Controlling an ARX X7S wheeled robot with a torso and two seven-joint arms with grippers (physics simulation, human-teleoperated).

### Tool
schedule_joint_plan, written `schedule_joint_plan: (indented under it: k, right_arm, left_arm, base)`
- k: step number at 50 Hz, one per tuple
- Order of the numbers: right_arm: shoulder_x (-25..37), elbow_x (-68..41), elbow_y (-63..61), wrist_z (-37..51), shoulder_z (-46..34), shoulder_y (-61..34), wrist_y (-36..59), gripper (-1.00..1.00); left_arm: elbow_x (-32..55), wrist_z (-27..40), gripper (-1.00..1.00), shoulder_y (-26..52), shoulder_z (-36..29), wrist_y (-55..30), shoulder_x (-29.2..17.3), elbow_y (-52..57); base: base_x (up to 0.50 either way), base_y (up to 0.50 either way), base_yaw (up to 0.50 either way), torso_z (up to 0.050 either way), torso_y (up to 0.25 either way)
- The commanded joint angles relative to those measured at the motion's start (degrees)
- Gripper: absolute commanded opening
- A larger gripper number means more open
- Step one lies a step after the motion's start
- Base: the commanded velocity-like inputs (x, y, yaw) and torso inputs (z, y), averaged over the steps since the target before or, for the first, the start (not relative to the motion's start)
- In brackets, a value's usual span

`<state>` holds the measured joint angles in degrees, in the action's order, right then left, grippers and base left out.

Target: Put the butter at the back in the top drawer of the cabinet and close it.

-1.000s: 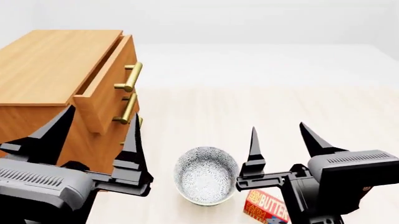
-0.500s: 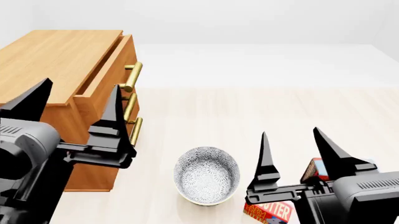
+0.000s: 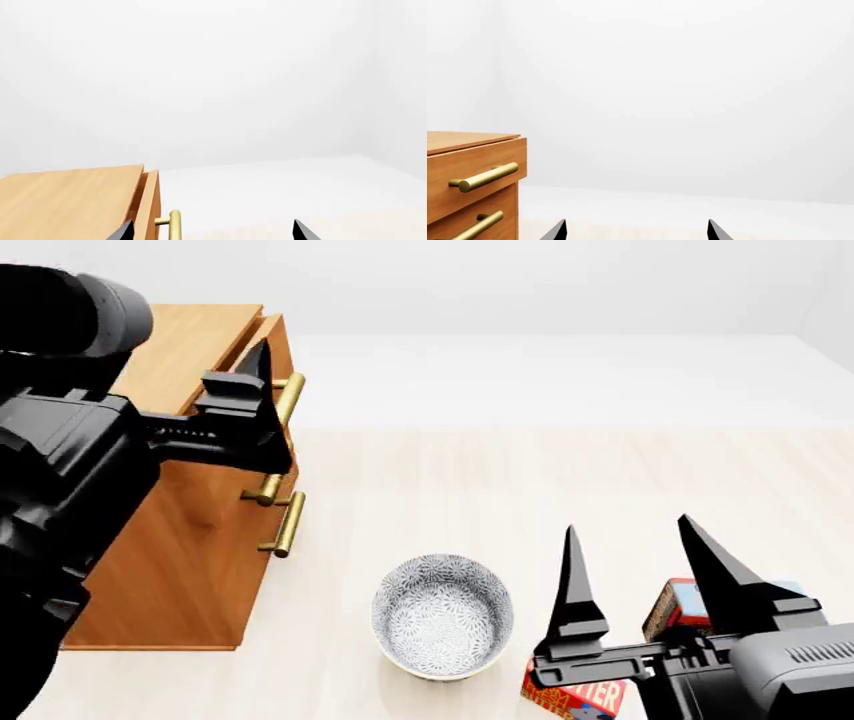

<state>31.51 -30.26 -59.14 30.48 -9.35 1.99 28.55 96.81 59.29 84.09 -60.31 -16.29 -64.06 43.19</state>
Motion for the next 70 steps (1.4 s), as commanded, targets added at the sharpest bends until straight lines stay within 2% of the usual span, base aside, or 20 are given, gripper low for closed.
schedule_joint_plan:
  k: [1, 9, 22, 33, 44, 56, 70]
  right_arm:
    - [1.71, -1.05, 0.19, 1.70, -1.07, -0.40, -1.02, 1.00]
    - [2.47, -1.84, 0.33, 2.66, -1.65, -0.97, -0.91, 1.00]
    - [3.36, -2.28, 0.80, 3.39, -2.74, -1.50, -1.42, 1.00]
    - [4.08, -2.61, 1.09, 3.97, -3.50, -1.81, -1.88, 1.00]
    - [4.68, -2.62, 1.31, 4.43, -4.45, -2.02, -2.31, 1.00]
    - [5.26, -2.66, 1.38, 4.94, -5.10, -2.01, -2.91, 1.00]
    - [6.24, -3.66, 1.22, 5.68, -5.25, -2.16, -3.59, 1.00]
  left_arm:
    - [12.28, -4.08, 1.00, 9.86, -0.04, -8.81, 4.17, -11.16]
    - [17.93, -5.25, 1.00, 15.96, -1.42, -16.15, 8.41, -20.87]
    - [30.23, -4.78, 1.00, 25.82, -7.14, -31.63, 16.97, -39.42]
    - [34.54, -6.10, 1.00, 33.19, -12.00, -43.35, 23.66, -55.24]
    - [38.54, -7.27, 1.00, 36.35, -16.71, -51.28, 29.35, -70.24]
    - [44.18, -5.00, 1.00, 37.17, -20.05, -54.27, 32.21, -77.80]
    - [44.68, -3.61, 1.00, 37.04, -23.02, -56.56, 33.88, -82.60]
  base:
    - [0.00, 0.00, 0.00, 0.000, 0.000]
    - [0.00, 0.00, 0.00, 0.000, 0.000]
    - [0.00, 0.00, 0.00, 0.000, 0.000]
    - [0.00, 0.00, 0.00, 0.000, 0.000]
    - [0.00, 0.00, 0.00, 0.000, 0.000]
    - [0.00, 0.00, 0.00, 0.000, 0.000]
    - [0.00, 0.00, 0.00, 0.000, 0.000]
